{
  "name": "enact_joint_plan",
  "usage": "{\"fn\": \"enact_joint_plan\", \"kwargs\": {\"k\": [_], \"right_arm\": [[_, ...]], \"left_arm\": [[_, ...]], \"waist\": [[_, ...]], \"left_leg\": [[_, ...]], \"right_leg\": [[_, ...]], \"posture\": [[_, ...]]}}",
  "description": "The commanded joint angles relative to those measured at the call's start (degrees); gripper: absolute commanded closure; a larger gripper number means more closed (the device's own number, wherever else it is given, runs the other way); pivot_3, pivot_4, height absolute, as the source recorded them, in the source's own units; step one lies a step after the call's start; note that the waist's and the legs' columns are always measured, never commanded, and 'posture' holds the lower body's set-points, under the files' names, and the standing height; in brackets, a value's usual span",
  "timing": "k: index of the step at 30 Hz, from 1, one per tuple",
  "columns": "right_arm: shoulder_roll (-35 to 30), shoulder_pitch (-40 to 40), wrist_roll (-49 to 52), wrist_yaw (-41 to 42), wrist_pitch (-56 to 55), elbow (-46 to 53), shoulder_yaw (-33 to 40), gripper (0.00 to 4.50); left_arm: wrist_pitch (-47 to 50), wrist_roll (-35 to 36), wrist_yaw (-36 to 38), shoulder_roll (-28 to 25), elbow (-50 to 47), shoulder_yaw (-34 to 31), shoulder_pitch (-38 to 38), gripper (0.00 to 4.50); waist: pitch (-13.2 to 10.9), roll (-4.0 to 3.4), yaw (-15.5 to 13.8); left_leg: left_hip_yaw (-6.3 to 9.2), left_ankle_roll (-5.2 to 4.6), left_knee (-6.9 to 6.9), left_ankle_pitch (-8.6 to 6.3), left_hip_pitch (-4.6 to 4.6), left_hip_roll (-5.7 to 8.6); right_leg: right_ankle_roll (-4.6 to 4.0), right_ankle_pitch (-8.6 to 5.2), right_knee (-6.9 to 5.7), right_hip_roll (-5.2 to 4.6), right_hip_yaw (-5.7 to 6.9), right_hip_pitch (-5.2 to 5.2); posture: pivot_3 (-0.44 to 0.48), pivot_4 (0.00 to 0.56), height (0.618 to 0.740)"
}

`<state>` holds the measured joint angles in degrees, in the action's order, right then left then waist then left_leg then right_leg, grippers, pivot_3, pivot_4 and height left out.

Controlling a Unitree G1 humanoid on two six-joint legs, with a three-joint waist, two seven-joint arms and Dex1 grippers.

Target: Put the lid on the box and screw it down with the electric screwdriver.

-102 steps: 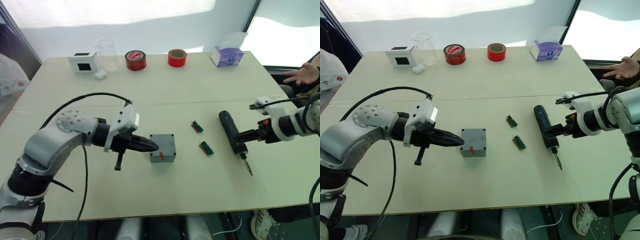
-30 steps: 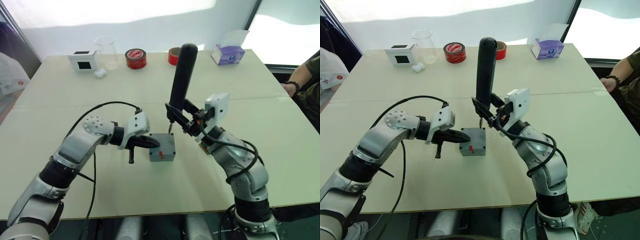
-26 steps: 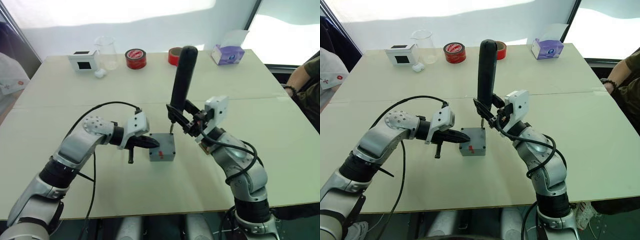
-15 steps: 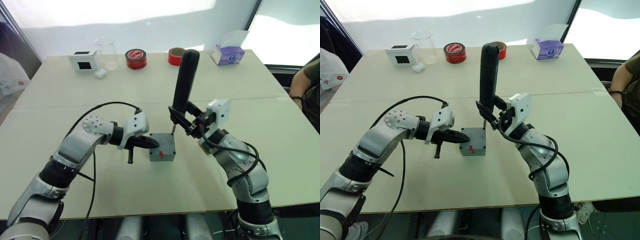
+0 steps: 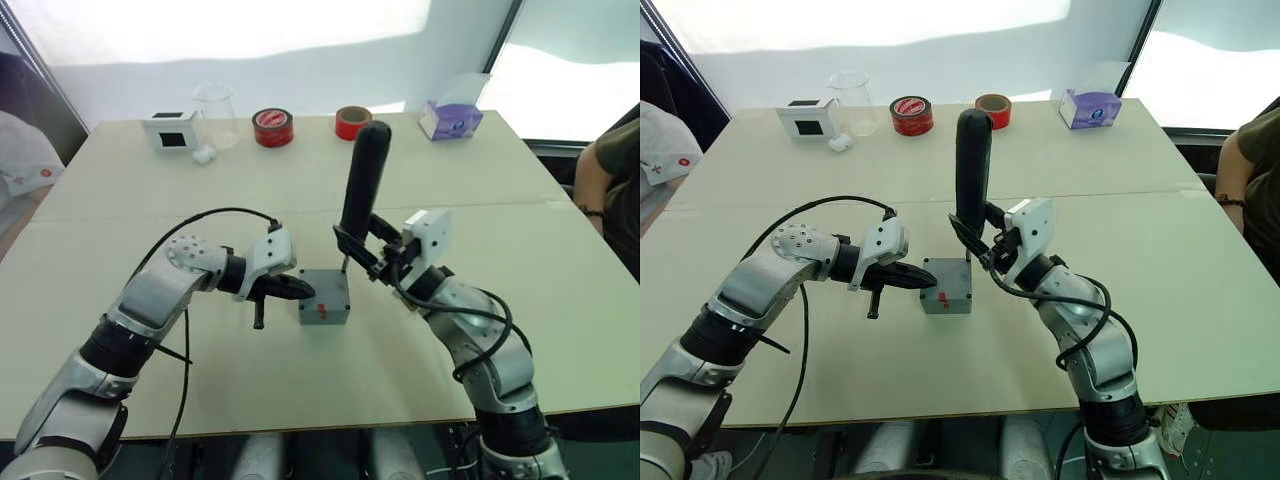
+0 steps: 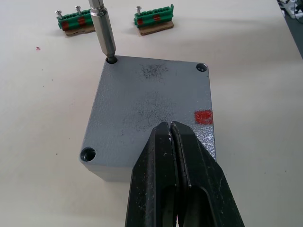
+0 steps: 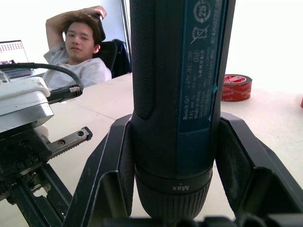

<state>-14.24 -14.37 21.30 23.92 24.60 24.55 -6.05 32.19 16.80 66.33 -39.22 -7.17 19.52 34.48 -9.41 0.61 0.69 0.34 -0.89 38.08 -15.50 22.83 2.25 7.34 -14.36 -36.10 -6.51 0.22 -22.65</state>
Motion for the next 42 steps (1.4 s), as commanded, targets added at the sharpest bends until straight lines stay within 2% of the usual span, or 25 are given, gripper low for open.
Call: {"fn": "enact_joint_plan", "kwargs": {"k": [1,5,30,37,42], "right_arm": [[-0.3,2.6,-1.0,-0.7,5.5,-4.2,-2.6,2.71],[-0.5,3.4,-0.9,-0.7,5.7,-4.5,-2.5,2.71],[-2.0,4.1,-1.1,0.1,6.1,-3.5,-2.8,2.71],[-3.4,2.2,1.1,0.4,7.8,-0.1,-0.1,2.71],[-4.7,-5.0,8.1,-0.4,12.6,4.4,6.8,2.71]], "left_arm": [[0.5,-1.6,0.0,-0.1,0.4,1.0,-0.8,4.50],[0.8,-1.7,-0.3,0.1,0.0,1.1,-0.9,4.50],[1.2,-2.3,-0.1,1.0,-0.6,0.9,-1.8,4.50],[1.1,-2.4,-0.5,1.5,-0.9,1.1,-2.3,4.50],[0.7,-2.8,-0.8,2.3,0.0,1.2,-2.1,4.50]], "waist": [[0.2,0.04,0.0],[0.3,0.07,0.0],[0.7,0.15,-0.1],[0.7,0.14,-0.2],[0.7,0.11,-0.3]], "left_leg": [[0.00,-0.01,-0.01,-0.01,-0.03,0.00],[0.00,-0.11,-0.08,-0.09,-0.36,0.00],[0.03,-0.18,-0.12,-0.14,-0.39,0.00],[0.04,-0.18,-0.13,-0.15,-0.39,0.00],[0.04,-0.19,-0.14,-0.15,-0.36,0.02]], "right_leg": [[-0.01,-0.01,0.01,0.00,0.00,0.03],[-0.07,-0.08,0.08,-0.01,0.00,0.35],[-0.10,-0.13,0.12,-0.06,0.00,0.33],[-0.24,-0.21,0.16,-0.12,0.03,0.29],[-0.26,-0.22,0.17,-0.20,0.05,0.28]], "posture": [[0.000,0.150,0.740],[0.000,0.150,0.740],[0.000,0.150,0.740],[0.000,0.150,0.740],[0.000,0.150,0.740]]}}
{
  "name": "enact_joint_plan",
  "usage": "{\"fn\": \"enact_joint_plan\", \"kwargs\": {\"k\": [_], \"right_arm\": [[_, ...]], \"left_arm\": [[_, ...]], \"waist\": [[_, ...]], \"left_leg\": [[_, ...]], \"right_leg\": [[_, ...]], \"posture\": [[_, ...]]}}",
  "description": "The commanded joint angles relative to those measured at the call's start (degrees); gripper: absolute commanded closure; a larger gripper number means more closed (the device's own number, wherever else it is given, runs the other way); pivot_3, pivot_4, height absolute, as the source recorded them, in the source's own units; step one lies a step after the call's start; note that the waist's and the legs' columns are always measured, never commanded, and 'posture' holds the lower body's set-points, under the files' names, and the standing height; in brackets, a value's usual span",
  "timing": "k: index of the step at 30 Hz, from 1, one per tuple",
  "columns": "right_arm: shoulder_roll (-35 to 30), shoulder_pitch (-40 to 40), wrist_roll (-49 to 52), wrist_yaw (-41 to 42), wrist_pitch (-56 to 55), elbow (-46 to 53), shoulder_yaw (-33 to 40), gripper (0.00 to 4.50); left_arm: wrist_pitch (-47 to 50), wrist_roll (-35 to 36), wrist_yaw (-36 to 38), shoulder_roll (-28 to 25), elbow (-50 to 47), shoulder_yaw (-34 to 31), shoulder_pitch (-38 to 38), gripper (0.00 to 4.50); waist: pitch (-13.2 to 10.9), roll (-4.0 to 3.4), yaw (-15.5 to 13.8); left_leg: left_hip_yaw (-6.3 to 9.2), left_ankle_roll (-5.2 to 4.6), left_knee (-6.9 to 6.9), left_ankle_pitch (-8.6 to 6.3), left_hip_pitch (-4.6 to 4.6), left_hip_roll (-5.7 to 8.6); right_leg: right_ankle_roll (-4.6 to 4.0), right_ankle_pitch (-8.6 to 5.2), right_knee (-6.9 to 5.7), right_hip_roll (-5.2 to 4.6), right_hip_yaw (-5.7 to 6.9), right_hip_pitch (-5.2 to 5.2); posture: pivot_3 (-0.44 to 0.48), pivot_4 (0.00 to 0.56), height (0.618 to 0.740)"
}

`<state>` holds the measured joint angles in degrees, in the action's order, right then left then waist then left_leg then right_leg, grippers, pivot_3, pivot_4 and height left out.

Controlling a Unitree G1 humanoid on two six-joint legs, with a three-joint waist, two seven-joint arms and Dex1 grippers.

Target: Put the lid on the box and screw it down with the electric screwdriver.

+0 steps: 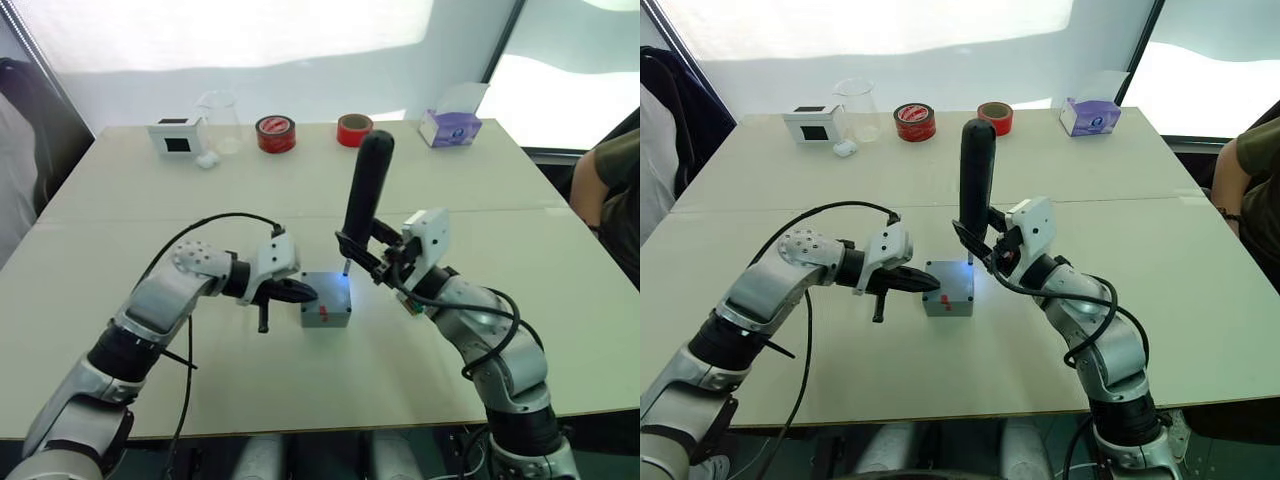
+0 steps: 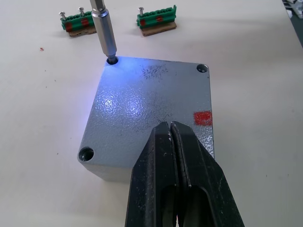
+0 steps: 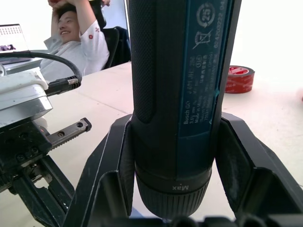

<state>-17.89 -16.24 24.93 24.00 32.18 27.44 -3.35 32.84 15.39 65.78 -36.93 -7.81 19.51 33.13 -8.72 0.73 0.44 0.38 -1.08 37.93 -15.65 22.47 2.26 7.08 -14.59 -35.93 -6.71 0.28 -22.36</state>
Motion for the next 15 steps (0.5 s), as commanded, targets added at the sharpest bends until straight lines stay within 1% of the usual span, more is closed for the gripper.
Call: {"fn": "enact_joint_plan", "kwargs": {"k": [1,3,4,6,7,8,9,10,11,12,15], "right_arm": [[-1.9,-6.6,7.1,-1.4,7.6,2.2,6.8,2.71],[-3.3,-11.1,10.4,-3.0,11.8,2.9,10.1,2.71],[-3.8,-13.8,12.6,-4.7,15.1,2.6,12.2,2.71],[-4.4,-16.5,15.4,-6.9,19.2,2.2,14.6,2.71],[-5.6,-21.2,20.0,-8.7,23.8,0.2,18.4,2.71],[-7.5,-26.4,24.4,-11.3,29.9,-3.3,23.0,2.71],[-8.9,-30.2,27.8,-13.4,34.6,-5.9,26.3,2.71],[-10.8,-34.0,30.2,-16.2,39.8,-9.7,30.3,2.71],[-13.1,-35.8,30.1,-17.5,43.3,-12.6,32.5,2.71],[-15.9,-36.0,28.7,-17.9,45.5,-14.2,32.8,2.71],[-25.8,-33.0,24.4,-16.3,51.1,-19.3,30.7,2.71]], "left_arm": [[-0.2,-1.4,-0.1,-0.1,1.0,1.0,-0.8,4.50],[-0.6,-1.5,-0.1,-0.1,1.5,0.9,-0.8,4.50],[-0.7,-1.4,-0.1,0.0,1.7,0.7,-0.8,4.50],[-0.7,-1.3,-0.3,0.3,1.8,0.6,-0.8,4.50],[1.0,0.3,-1.0,1.0,2.0,-1.0,-0.7,4.50],[4.5,4.2,-2.4,2.7,1.8,-4.8,-0.2,4.50],[7.1,7.0,-3.5,3.9,1.7,-7.7,0.1,4.50],[9.9,10.3,-5.9,5.9,1.9,-11.9,0.9,4.50],[11.4,12.4,-7.5,6.9,1.7,-15.0,1.5,4.50],[11.6,13.1,-8.3,7.1,0.9,-16.6,1.5,4.50],[9.2,14.5,-9.5,7.1,-2.9,-19.8,-0.1,4.50]], "waist": [[-0.1,-0.05,-0.1],[-0.3,-0.22,-0.1],[-0.3,-0.24,-0.2],[-0.3,-0.24,-0.3],[-0.3,-0.24,-0.3],[-0.4,-0.36,-0.2],[-0.6,-0.50,0.0],[-0.8,-0.50,-0.1],[-0.9,-0.45,-0.2],[-0.9,-0.39,-0.3],[-1.0,-0.32,-1.0]], "left_leg": [[0.00,0.00,0.00,0.00,0.03,0.00],[0.00,0.00,0.00,0.00,0.19,0.03],[0.00,0.00,0.00,0.00,0.36,0.05],[0.00,0.01,0.03,0.01,0.71,0.07],[0.01,0.02,0.05,0.02,0.87,0.07],[0.00,0.02,0.04,0.02,0.91,0.07],[-0.01,0.02,0.05,0.02,0.95,0.07],[-0.04,0.02,0.09,0.03,0.99,0.08],[-0.02,0.03,0.09,0.04,1.12,0.09],[0.03,0.03,0.12,0.04,1.18,0.09],[0.13,0.03,0.08,0.04,1.37,0.06]], "right_leg": [[0.00,0.00,0.00,-0.01,0.00,0.00],[0.00,0.01,-0.01,-0.07,0.00,-0.08],[0.00,0.02,-0.04,-0.10,0.00,-0.25],[0.15,0.12,-0.11,-0.10,0.00,-0.63],[0.15,0.13,-0.13,-0.10,0.01,-0.79],[0.16,0.13,-0.13,-0.09,0.01,-0.85],[0.15,0.13,-0.13,-0.10,0.01,-0.88],[0.14,0.16,-0.16,-0.13,-0.01,-0.92],[0.13,0.16,-0.17,-0.14,0.00,-1.05],[0.14,0.17,-0.19,-0.13,0.04,-1.09],[0.12,0.15,-0.02,-0.08,0.16,-1.16]], "posture": [[0.000,0.150,0.740],[0.000,0.150,0.740],[0.000,0.150,0.740],[0.000,0.150,0.740],[0.000,0.150,0.740],[0.000,0.150,0.740],[0.000,0.150,0.740],[0.000,0.150,0.740],[0.000,0.150,0.740],[0.000,0.150,0.740],[0.000,0.150,0.740]]}}
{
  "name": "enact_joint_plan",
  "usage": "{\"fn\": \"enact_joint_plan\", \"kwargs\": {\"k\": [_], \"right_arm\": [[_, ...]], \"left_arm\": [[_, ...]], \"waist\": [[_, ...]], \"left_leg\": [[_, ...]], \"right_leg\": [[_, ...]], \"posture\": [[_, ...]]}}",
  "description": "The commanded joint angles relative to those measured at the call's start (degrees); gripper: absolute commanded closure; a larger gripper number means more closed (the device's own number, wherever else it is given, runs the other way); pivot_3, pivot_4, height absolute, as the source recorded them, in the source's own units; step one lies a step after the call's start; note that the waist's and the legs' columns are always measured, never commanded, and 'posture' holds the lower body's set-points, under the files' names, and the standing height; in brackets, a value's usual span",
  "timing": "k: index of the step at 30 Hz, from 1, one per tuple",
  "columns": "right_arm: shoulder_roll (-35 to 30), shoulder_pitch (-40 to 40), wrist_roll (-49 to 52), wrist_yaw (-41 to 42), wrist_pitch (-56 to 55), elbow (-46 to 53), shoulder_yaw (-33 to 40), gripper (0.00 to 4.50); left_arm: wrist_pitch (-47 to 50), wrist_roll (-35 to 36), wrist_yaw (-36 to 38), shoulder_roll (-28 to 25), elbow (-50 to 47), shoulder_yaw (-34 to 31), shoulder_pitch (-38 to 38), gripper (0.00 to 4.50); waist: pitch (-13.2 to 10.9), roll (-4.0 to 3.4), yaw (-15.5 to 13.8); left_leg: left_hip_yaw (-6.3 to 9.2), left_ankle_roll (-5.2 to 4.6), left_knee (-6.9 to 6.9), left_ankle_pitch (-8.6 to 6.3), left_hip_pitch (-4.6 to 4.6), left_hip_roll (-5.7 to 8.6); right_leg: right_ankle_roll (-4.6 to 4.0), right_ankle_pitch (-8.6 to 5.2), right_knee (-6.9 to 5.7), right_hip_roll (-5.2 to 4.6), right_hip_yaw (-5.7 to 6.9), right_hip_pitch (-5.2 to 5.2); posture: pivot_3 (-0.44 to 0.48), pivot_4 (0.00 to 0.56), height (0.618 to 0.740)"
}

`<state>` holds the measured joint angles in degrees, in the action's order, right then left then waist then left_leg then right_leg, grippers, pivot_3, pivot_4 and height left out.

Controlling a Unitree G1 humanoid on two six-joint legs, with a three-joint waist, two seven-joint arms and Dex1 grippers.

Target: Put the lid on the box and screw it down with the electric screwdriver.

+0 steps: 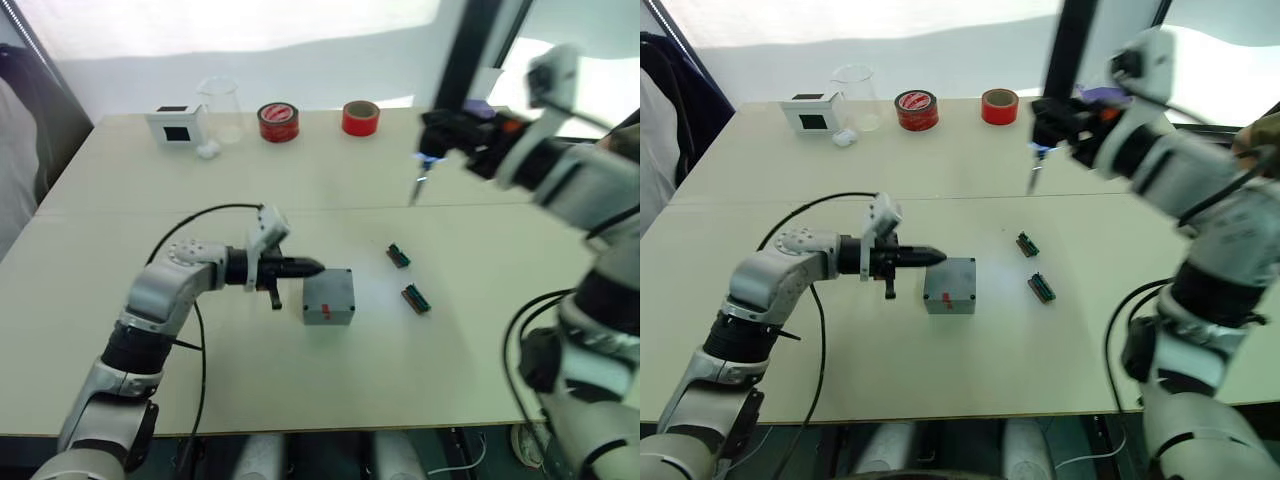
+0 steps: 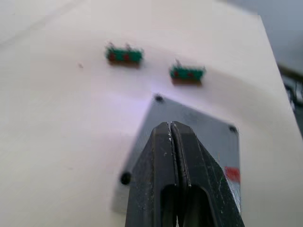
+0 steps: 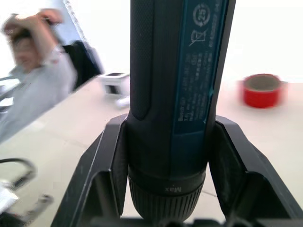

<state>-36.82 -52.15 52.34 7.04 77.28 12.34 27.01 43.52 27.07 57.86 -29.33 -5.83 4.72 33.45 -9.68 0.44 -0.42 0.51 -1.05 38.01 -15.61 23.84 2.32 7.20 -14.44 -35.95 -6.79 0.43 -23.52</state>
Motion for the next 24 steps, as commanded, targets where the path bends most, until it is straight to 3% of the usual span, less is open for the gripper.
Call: {"fn": "enact_joint_plan", "kwargs": {"k": [1,5,9,14,23,24], "right_arm": [[-9.9,4.1,-3.8,1.5,8.8,-6.5,-0.4,2.71],[-21.0,13.0,-2.3,8.7,15.2,-13.7,-5.7,2.71],[-26.4,18.0,-1.0,14.9,15.2,-16.0,-13.0,2.71],[-27.2,16.6,-3.8,18.6,15.2,-21.8,-20.1,2.71],[-26.4,13.0,-11.9,25.0,11.2,-29.2,-28.2,2.71],[-26.7,13.0,-12.7,25.9,10.6,-29.3,-29.1,2.21]], "left_arm": [[-1.5,3.4,-0.7,-1.3,-5.9,-5.1,-0.9,4.50],[2.1,7.3,5.9,-6.8,-10.0,-3.2,-1.9,4.50],[2.7,8.4,8.8,-10.5,-15.1,-0.6,-2.3,4.50],[0.4,7.1,11.8,-14.5,-18.2,2.5,-3.5,4.50],[0.0,7.4,9.5,-14.7,-18.3,2.7,-5.6,4.50],[0.0,7.4,9.3,-14.9,-18.4,2.7,-5.9,4.50]], "waist": [[0.0,-0.02,-0.1],[-0.1,-0.12,0.0],[-0.4,-0.63,0.6],[-0.4,-0.66,1.6],[-0.5,-0.60,1.1],[-0.5,-0.58,1.1]], "left_leg": [[-0.08,-0.03,-0.04,-0.02,0.07,0.02],[-0.25,-0.15,0.02,-0.08,0.35,0.10],[-0.35,-0.18,0.15,-0.08,0.51,0.10],[-0.35,-0.18,0.14,-0.08,0.46,-0.03],[-0.32,-0.17,0.23,-0.07,0.51,0.02],[-0.31,-0.17,0.23,-0.07,0.51,0.02]], "right_leg": [[0.00,0.00,0.09,-0.02,-0.01,-0.02],[0.02,0.01,0.18,-0.10,-0.09,-0.17],[0.21,0.12,0.29,-0.10,-0.12,-0.31],[0.23,0.12,0.27,0.05,-0.13,-0.31],[0.25,0.14,0.26,0.04,-0.13,-0.29],[0.25,0.14,0.26,0.04,-0.13,-0.29]], "posture": [[0.000,0.150,0.740],[0.000,0.150,0.740],[0.000,0.150,0.740],[0.000,0.150,0.740],[0.000,0.150,0.740],[0.000,0.150,0.740]]}}
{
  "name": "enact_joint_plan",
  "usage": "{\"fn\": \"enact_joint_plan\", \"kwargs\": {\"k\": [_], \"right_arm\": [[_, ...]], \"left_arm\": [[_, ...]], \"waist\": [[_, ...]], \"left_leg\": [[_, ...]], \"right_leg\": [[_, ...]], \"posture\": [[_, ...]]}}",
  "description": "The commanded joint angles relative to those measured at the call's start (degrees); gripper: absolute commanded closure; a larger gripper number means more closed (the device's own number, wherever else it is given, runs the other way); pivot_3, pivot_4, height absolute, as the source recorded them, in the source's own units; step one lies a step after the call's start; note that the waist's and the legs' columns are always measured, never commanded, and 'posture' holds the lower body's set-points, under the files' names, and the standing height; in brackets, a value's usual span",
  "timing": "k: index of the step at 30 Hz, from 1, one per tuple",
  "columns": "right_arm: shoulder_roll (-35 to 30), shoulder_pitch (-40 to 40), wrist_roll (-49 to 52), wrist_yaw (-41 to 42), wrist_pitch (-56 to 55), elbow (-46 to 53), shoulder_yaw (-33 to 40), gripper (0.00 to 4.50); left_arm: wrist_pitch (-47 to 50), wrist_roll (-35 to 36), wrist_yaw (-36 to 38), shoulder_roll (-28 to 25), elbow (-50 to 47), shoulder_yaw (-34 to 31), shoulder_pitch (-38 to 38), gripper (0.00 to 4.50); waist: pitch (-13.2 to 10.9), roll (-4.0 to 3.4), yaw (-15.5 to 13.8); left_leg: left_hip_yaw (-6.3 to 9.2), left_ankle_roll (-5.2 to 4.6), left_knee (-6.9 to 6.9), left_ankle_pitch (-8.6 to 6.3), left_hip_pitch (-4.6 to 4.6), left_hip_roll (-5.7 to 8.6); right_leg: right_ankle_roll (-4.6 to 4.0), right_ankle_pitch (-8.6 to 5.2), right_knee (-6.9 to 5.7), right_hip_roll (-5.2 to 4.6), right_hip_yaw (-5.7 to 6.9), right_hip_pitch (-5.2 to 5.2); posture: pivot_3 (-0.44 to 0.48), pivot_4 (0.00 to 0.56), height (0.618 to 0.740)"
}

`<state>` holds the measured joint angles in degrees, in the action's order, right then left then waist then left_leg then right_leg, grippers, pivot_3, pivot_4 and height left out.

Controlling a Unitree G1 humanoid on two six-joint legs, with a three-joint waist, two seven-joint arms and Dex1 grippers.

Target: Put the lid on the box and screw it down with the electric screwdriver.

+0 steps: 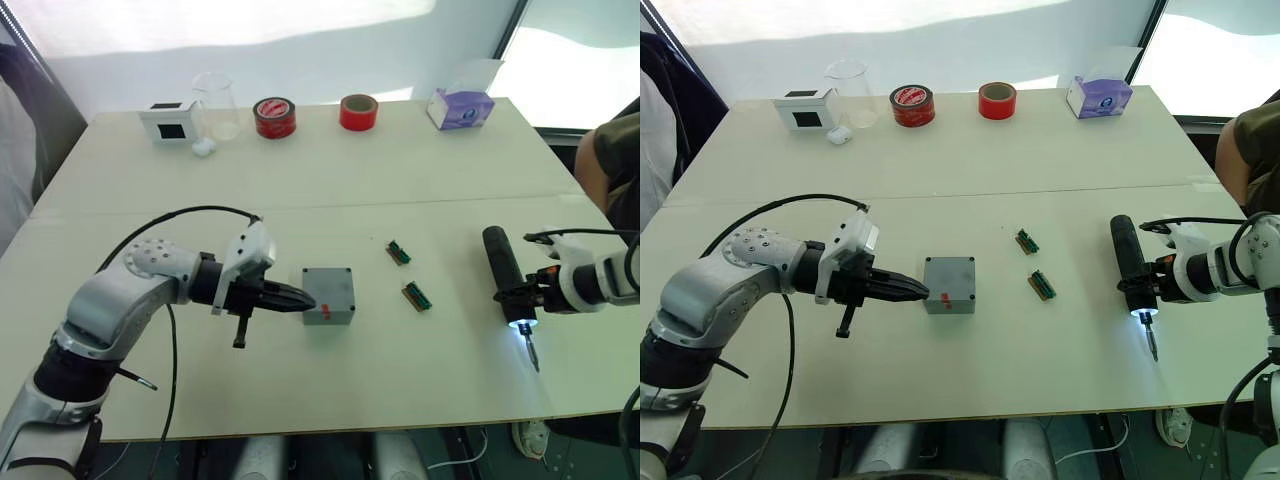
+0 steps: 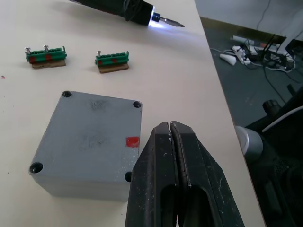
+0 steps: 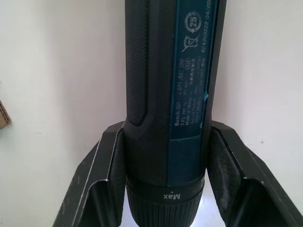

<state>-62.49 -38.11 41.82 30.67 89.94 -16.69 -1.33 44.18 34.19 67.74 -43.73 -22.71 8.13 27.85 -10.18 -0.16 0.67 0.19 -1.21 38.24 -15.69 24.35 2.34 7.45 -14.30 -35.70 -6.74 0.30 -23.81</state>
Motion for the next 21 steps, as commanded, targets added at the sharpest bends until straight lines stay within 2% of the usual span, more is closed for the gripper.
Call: {"fn": "enact_joint_plan", "kwargs": {"k": [1,2,3,6,15,21], "right_arm": [[-1.3,-1.0,-2.9,2.9,-2.5,-0.3,-1.4,1.70],[-1.4,-0.9,-3.8,3.4,-3.0,-0.4,-1.9,1.49],[-1.6,-0.8,-4.3,4.0,-3.3,-0.4,-2.3,1.01],[-1.9,-0.5,-5.8,5.2,-3.9,-0.2,-3.0,0.09],[-0.6,-3.2,-7.2,5.3,-4.4,4.4,2.7,0.04],[-2.9,-7.7,-7.1,8.2,-7.8,13.7,2.9,0.04]], "left_arm": [[-0.5,0.3,-0.9,-0.6,-1.5,-0.8,-0.5,4.50],[-0.4,0.3,-1.1,-0.7,-1.4,-0.9,-0.6,4.50],[-0.2,0.3,-1.2,-0.9,-1.3,-1.0,-0.7,4.50],[-0.2,0.5,-1.3,-1.3,-0.6,-1.4,-0.8,4.50],[-0.3,1.0,-2.4,-1.5,3.8,-3.7,0.5,4.50],[-2.0,-1.1,-3.1,-2.4,8.1,-5.2,0.9,4.50]], "waist": [[0.0,0.04,0.0],[0.0,0.04,0.0],[0.0,0.05,0.0],[0.0,0.15,-0.1],[0.0,0.18,-0.1],[0.0,0.17,0.0]], "left_leg": [[0.01,0.00,0.00,0.00,0.00,0.00],[0.02,0.01,0.00,0.01,-0.01,-0.01],[0.02,0.01,0.00,0.01,-0.02,-0.01],[0.04,0.01,0.01,0.01,-0.07,-0.01],[0.09,0.02,0.07,0.01,-0.11,0.03],[0.07,0.03,0.04,0.02,-0.10,0.01]], "right_leg": [[0.00,0.00,0.00,0.01,0.00,0.00],[0.00,0.00,-0.01,0.02,0.00,0.00],[0.00,0.00,-0.01,0.02,0.00,0.02],[0.00,0.00,0.00,0.02,0.02,0.10],[0.02,0.01,-0.02,0.00,0.03,0.14],[0.02,0.01,-0.09,0.01,0.02,0.07]], "posture": [[0.000,0.150,0.740],[0.000,0.150,0.740],[0.000,0.150,0.740],[0.000,0.150,0.740],[0.000,0.150,0.740],[0.000,0.150,0.740]]}}
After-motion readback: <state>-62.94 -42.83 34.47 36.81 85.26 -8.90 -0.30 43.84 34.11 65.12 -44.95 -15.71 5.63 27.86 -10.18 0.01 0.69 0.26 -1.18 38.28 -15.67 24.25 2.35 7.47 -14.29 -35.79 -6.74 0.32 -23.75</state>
